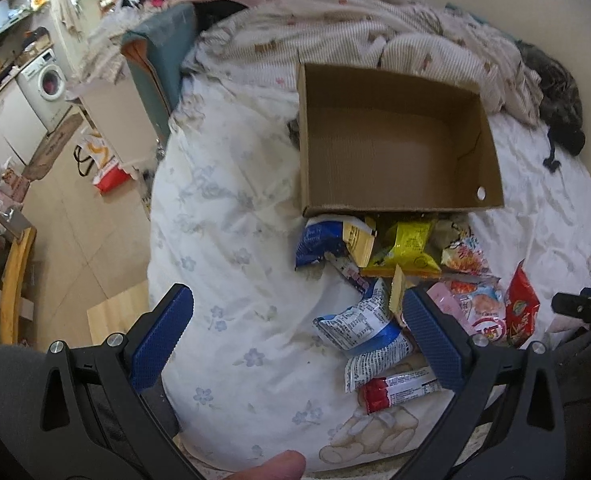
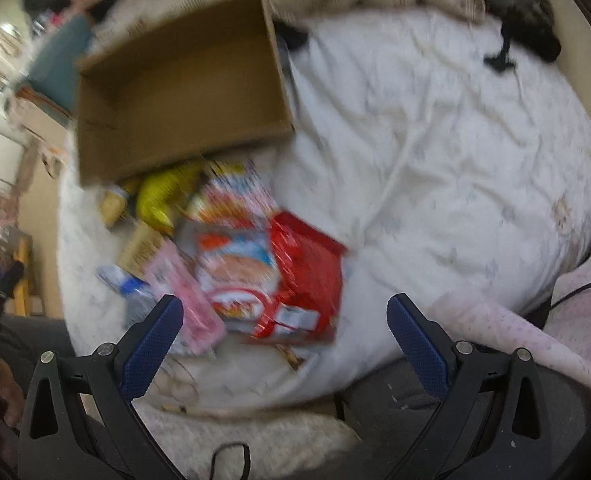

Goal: Organize snacks
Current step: 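Grasp the red candy bag with the right gripper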

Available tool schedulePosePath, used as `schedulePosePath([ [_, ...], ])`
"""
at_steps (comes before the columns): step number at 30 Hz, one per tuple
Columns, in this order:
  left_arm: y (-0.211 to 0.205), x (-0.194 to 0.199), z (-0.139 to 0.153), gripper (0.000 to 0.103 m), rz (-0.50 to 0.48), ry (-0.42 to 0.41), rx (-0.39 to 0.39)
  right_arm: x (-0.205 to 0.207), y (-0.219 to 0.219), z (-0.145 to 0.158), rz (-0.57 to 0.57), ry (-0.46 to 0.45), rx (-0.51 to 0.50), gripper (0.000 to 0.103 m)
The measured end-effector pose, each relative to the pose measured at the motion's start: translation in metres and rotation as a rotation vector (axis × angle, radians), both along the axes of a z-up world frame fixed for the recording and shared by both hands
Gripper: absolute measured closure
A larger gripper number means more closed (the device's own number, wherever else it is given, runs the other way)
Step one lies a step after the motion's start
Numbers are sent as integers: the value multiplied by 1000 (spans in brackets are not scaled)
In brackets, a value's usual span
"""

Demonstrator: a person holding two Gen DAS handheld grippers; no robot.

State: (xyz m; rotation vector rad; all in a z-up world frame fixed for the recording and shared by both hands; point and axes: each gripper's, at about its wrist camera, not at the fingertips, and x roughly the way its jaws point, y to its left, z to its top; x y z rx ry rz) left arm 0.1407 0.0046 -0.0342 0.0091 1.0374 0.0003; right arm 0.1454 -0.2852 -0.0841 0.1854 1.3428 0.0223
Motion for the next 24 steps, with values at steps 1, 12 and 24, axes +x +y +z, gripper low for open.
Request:
schedulePosePath([
  [1,0,3,-3,0,1,7,2,4,0,-7,2,30,-7,0],
  [12,10,16,-34,0,31,114,-56,28,8,-83,0,255,-146,34],
  [24,46,23,-37,0,132,151,-128,14,-8,-30,3,60,-70,69],
])
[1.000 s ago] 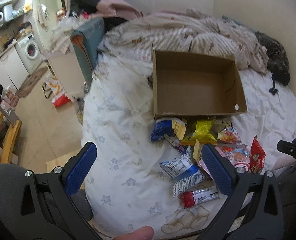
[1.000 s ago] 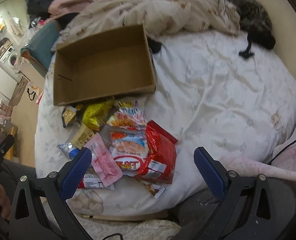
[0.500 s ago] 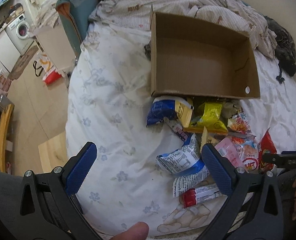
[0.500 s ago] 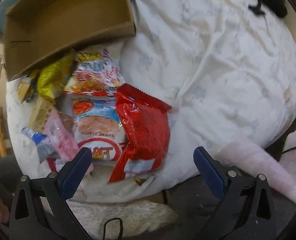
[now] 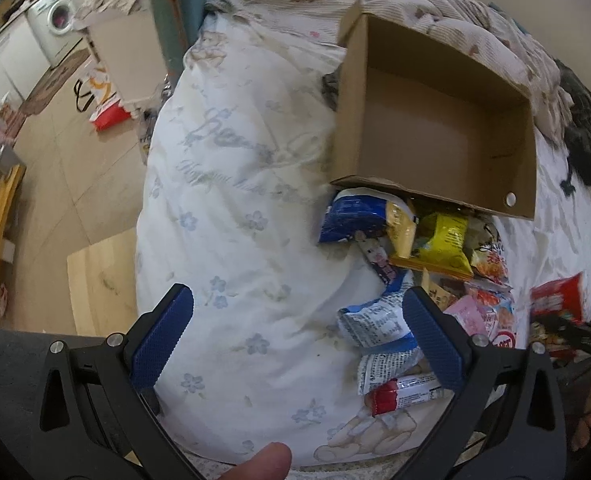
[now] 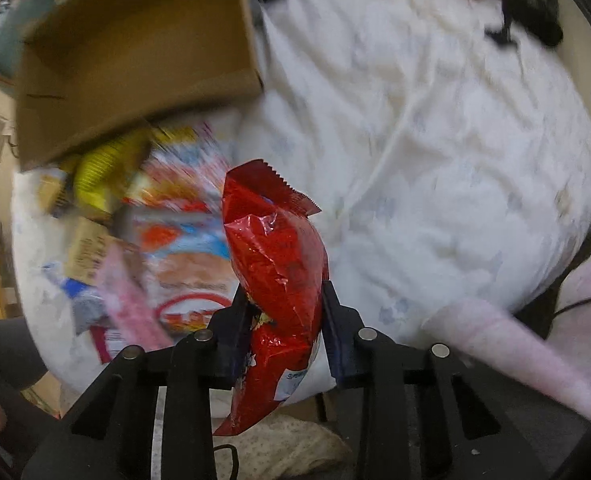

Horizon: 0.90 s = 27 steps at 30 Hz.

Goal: Organize snacks
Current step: 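Lift the red candy bag with the right gripper while the left gripper grasps the blue-and-white chip bag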

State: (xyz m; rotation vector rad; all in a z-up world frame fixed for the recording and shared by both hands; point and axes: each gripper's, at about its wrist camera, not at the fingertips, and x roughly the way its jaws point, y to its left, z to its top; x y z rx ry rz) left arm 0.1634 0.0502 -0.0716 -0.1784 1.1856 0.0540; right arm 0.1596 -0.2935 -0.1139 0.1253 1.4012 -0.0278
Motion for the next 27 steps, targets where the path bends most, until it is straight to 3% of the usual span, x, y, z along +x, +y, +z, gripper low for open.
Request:
schedulePosePath([
  [5,7,0,-7,0,17,19,18,0,5,45,25,-173,152,69],
  [13,-6,-3,-34,6,-39,109,-20,-1,15,32,46,-325,346,69],
  [18,-32,-1,-68,10,-97,234,-81,6,15,30,8,-350,389,69],
  [25,-61,5,-100,11,-108,273,-127,9,9,17,-27,-304,404,69],
  [27,-63,6,-116,17,-92,300,-157,10,9,15,-32,-292,391,69],
])
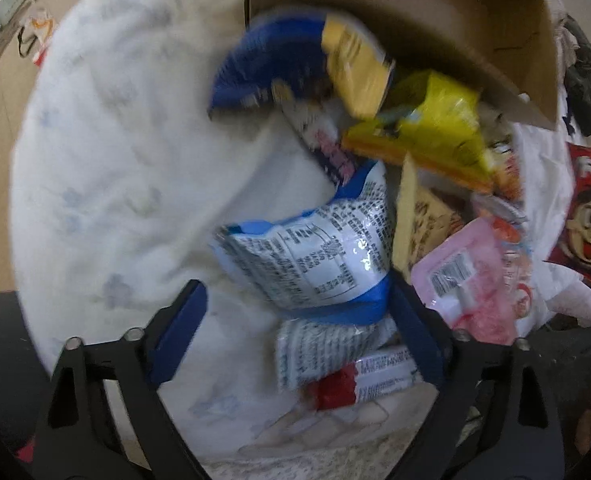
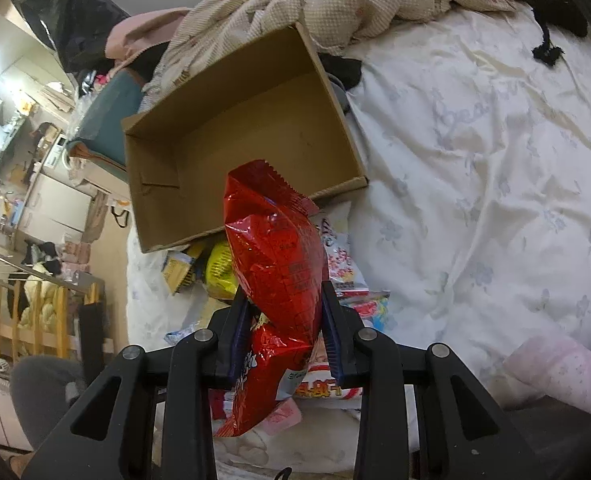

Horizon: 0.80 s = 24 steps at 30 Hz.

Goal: Organize snacks
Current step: 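Lift the red candy bag with the right gripper while the left gripper grasps the blue-and-white chip bag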

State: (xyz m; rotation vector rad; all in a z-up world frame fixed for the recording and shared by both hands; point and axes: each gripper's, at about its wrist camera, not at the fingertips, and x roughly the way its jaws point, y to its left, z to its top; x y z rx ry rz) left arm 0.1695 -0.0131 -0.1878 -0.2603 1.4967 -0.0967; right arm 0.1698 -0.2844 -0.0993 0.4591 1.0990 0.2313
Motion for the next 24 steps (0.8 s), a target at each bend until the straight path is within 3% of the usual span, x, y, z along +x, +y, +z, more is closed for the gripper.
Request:
schedulePosePath([
  [3,-6,-1,-7,35,-4,0,-50,1,-1,-2,-2,8,4,69],
  [8,-10,-5,5,54,-44,-48,-77,3,-3,-4,-9,20,10,69],
  [16,13,-18,29,56,-16,-70,-15,5,-2,-4,2,17,21,69],
  [24,34,-28,78,56,6,-187,21,0,-3,6,4,-36,70,69],
])
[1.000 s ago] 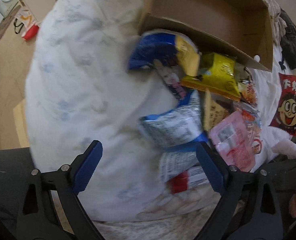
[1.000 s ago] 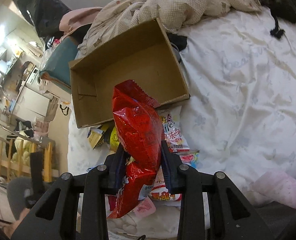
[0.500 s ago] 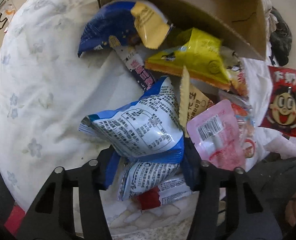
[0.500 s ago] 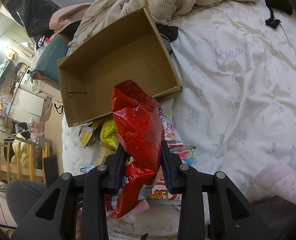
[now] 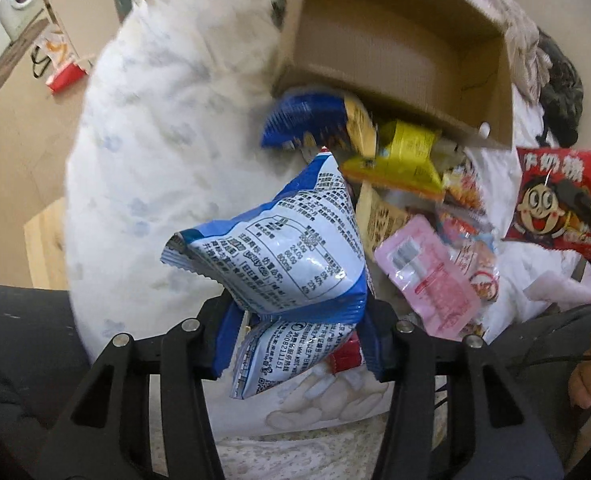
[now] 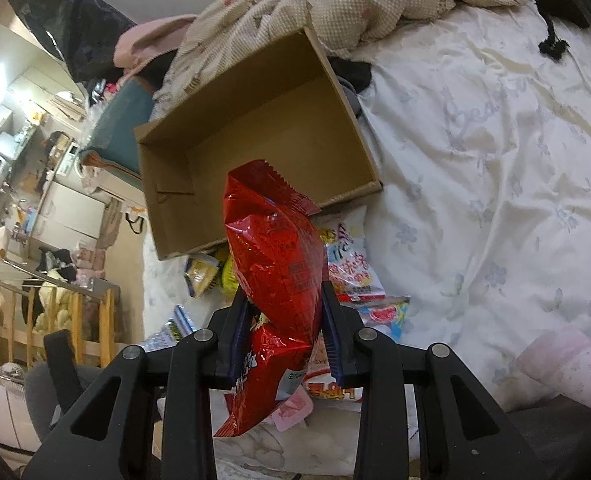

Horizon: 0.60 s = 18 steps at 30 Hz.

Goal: Organize snacks
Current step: 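Lift the red candy bag with the right gripper while the left gripper grasps the blue-and-white chip bag, then carry both bags over the box and open both grippers to drop them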

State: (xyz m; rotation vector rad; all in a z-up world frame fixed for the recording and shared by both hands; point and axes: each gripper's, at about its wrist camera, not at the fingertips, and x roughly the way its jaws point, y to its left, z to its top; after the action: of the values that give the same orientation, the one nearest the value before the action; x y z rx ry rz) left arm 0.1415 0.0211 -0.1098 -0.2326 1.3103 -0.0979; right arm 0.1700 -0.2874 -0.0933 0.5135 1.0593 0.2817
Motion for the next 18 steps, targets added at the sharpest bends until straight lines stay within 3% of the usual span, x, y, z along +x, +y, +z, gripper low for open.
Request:
schedulePosePath([
  [10,5,46,60,56,-43,-162,1,10,-7,28,-26,-113,38,69],
  [18,-14,98,75,56,-106,-211,6,43,-17,33,-69,-141,54,69],
])
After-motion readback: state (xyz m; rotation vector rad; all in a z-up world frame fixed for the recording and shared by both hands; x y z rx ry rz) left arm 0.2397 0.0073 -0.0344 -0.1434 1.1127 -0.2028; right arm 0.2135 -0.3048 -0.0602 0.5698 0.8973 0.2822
